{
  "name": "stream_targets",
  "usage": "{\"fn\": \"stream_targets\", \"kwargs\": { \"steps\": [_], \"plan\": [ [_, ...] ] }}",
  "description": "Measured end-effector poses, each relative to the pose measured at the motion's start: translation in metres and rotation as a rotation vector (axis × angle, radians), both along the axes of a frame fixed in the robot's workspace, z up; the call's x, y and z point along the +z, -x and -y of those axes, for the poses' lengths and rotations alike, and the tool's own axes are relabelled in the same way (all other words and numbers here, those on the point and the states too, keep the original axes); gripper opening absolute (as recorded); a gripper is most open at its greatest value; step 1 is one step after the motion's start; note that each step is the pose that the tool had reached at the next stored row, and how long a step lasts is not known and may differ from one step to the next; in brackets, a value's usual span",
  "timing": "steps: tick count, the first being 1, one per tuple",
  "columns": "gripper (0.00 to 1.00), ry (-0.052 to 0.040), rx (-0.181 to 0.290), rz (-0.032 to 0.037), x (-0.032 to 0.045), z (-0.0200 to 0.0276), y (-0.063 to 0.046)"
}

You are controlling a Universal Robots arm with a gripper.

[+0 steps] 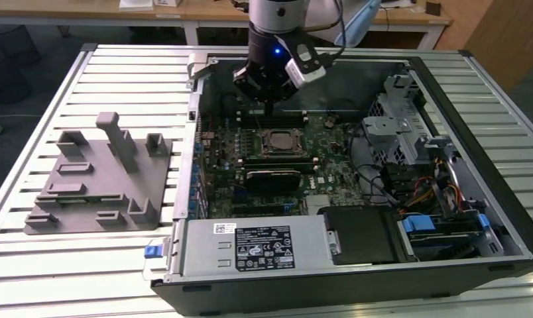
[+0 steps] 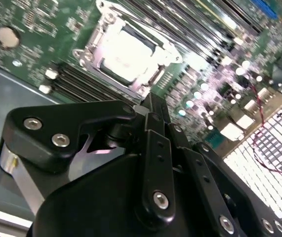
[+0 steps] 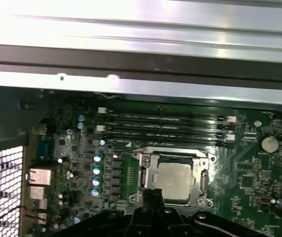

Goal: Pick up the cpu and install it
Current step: 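Install the first cpu locking lever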

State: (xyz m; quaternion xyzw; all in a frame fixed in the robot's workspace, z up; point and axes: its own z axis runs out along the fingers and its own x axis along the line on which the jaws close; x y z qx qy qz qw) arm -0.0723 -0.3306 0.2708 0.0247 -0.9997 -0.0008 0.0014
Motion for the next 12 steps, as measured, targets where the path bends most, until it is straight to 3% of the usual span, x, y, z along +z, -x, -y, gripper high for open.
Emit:
{"fn": "stream_targets", "kwargs": {
  "steps": [12],
  "plan": [
    [0.11,0.0001,-0.022,0.0001,-0.0036,-0.0026,0.019]
  ]
}}
